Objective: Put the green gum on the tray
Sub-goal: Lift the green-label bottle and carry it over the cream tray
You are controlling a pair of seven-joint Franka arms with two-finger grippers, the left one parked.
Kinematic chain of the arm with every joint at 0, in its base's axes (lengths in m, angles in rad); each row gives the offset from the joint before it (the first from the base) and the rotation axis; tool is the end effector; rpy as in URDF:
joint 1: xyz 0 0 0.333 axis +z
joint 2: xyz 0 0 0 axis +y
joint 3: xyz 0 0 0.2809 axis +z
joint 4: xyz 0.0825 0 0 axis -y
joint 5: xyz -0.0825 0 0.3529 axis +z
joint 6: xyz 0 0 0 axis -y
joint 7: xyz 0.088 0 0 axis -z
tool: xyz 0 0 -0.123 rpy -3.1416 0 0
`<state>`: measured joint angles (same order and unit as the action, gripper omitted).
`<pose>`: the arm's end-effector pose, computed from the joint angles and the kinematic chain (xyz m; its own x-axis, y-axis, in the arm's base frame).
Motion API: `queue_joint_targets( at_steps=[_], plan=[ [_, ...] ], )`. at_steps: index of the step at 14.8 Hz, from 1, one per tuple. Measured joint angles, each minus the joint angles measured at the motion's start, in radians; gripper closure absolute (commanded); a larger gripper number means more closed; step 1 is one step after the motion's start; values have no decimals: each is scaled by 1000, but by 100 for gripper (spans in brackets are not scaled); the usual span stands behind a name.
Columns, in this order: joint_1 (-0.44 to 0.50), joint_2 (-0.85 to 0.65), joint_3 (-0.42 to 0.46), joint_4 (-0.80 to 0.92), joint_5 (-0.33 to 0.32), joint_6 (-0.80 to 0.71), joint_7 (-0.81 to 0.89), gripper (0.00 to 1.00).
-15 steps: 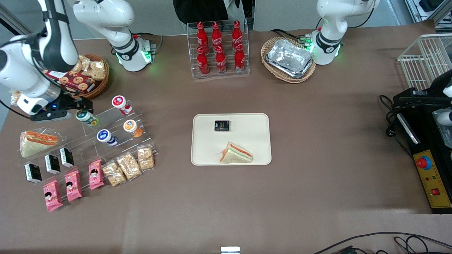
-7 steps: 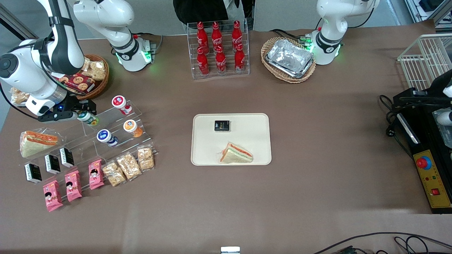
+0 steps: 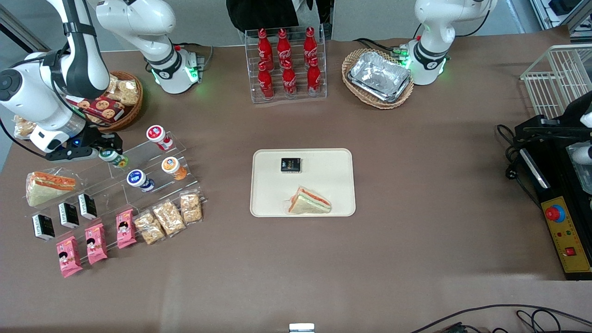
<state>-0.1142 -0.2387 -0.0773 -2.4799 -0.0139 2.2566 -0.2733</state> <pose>0.4236 -0.0820 0.3489 0.9956 0.0924 0.0163 0.0925 -0.9957 -0.0031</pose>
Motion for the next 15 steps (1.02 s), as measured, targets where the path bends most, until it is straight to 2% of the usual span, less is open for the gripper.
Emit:
queue_joint_targets(
  at_steps=[2,7,9,11,15],
  plan=[
    [0,-13,0,56,0,-45,0,92],
    [2,-51,25,404,3,-456,47,92],
    [4,-51,96,505,7,-559,152,91],
    [9,-48,214,569,29,-623,320,91],
    [17,-17,455,595,104,-622,686,91]
  ],
)
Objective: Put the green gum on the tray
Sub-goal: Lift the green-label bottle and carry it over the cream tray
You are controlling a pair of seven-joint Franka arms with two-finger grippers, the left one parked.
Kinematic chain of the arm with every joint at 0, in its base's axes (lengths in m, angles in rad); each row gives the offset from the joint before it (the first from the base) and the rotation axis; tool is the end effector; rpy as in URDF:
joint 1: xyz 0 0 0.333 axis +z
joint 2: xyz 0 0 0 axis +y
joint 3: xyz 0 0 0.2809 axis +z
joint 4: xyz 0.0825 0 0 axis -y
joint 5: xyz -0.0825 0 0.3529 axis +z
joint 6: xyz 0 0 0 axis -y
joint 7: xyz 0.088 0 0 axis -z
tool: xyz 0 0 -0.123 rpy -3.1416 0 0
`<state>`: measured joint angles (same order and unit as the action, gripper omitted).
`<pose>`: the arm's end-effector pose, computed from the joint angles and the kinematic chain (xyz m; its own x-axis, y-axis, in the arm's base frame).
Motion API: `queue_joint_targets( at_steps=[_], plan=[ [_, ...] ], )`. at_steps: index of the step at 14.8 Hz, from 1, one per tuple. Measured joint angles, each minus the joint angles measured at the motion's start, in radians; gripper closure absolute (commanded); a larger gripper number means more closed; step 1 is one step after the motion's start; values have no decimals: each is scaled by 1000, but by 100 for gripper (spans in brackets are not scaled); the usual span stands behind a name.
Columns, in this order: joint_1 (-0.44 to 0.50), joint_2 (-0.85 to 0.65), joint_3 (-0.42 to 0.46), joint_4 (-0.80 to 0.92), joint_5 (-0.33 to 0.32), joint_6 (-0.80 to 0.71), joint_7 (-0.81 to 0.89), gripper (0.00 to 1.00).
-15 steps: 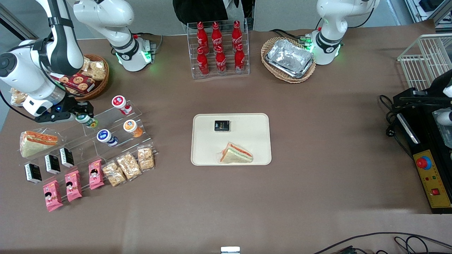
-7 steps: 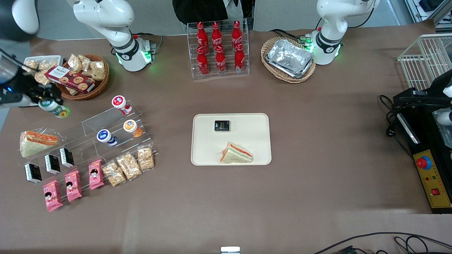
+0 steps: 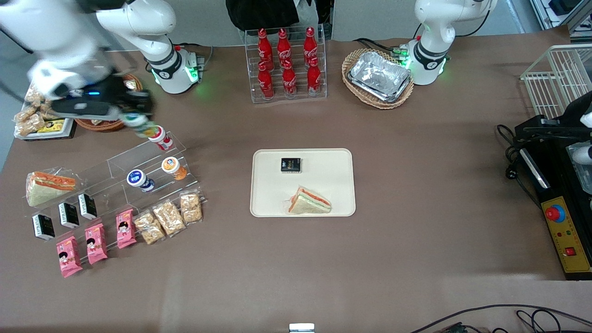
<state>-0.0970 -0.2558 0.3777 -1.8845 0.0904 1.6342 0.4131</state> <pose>0.4336 0.1524 0.5557 0.9887 -0.1499 -0.0092 -0.1498 -0.9887 0.0076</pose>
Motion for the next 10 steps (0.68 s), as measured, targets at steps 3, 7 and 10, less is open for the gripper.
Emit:
queue_joint_targets(
  at_steps=[3,7,10],
  plan=[
    [2,91,163,-2,9,107,237,92],
    [21,272,243,-44,13,321,356,91],
    [88,393,246,-108,10,497,408,91]
  ],
)
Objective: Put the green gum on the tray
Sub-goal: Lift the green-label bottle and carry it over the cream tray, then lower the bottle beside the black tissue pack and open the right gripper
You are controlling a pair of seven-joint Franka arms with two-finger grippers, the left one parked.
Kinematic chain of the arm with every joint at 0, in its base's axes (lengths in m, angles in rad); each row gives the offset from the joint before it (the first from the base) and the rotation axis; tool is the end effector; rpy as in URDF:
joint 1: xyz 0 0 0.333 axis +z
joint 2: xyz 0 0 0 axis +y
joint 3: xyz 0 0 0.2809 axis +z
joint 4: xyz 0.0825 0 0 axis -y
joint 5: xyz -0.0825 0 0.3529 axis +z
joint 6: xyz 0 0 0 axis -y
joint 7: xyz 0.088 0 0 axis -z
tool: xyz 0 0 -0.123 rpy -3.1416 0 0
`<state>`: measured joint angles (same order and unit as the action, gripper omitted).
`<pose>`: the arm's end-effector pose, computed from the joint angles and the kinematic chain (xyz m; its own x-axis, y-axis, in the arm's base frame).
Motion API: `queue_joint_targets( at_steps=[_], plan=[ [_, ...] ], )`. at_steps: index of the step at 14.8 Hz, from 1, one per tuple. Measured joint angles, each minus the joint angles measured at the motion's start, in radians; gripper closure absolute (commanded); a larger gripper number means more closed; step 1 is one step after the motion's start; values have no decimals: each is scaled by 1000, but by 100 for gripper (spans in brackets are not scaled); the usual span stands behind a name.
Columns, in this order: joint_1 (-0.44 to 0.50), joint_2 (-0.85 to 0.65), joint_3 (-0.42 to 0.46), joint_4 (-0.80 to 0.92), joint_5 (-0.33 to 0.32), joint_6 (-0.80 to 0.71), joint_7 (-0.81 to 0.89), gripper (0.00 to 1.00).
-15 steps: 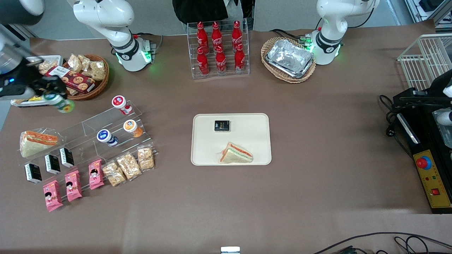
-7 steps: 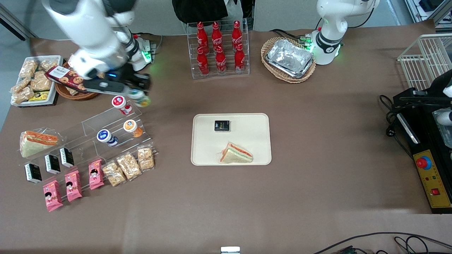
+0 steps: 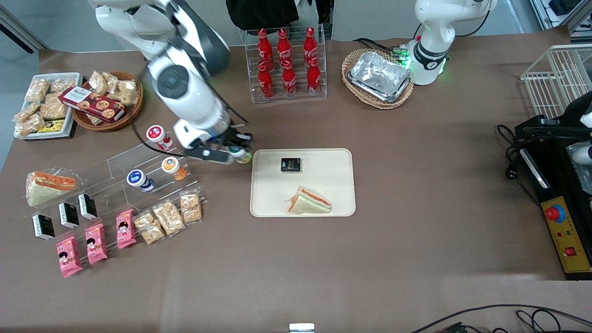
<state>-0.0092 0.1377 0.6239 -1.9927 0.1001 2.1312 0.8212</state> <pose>0.4498 0.3175 0.3743 0.9615 -0.2530 -0.1076 -0.2657 -0.9556 -0.1273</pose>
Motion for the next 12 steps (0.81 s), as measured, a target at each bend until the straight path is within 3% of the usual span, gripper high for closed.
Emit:
queue_joint_targets(
  at_steps=[3,8,12],
  plan=[
    [56,97,0,-25,-52,85,45,92],
    [124,232,0,-33,-230,187,185,92],
    [134,293,-2,-52,-282,266,201,90]
  ],
)
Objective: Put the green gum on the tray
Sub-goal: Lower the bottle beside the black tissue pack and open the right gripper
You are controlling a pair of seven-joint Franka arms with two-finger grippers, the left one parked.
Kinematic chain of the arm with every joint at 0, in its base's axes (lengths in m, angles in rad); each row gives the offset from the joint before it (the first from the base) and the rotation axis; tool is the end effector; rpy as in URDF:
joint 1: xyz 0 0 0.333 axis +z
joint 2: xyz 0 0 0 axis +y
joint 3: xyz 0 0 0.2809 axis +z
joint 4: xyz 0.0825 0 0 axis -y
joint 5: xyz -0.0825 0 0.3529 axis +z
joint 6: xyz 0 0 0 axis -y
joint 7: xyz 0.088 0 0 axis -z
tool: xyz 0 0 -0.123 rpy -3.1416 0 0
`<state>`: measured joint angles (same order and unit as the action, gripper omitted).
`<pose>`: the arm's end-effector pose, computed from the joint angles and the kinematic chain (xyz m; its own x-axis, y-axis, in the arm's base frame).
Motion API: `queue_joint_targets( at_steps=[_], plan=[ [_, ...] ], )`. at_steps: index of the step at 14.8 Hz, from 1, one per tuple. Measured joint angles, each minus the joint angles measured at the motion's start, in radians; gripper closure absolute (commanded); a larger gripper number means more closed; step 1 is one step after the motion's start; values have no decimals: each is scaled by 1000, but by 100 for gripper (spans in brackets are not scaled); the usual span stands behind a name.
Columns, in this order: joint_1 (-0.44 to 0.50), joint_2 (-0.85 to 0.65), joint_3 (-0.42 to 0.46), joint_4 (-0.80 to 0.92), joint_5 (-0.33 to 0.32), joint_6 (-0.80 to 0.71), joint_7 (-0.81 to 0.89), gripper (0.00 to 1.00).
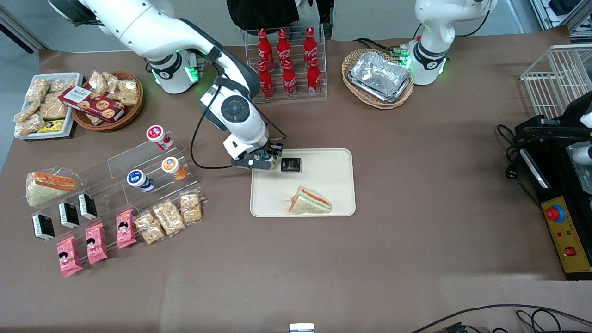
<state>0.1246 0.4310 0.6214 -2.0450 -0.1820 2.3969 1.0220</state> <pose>0.4165 0.3775 0.2406 0.9790 -0.1810 -0.0934 -0.1886 -0.9789 -0.0791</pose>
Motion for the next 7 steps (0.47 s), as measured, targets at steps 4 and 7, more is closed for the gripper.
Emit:
queue_joint_targets(
  at_steps=[4,7],
  plan=[
    [0,36,-3,-2,-36,27,0,86],
    [0,57,-9,-2,-53,30,0,77]
  ],
)
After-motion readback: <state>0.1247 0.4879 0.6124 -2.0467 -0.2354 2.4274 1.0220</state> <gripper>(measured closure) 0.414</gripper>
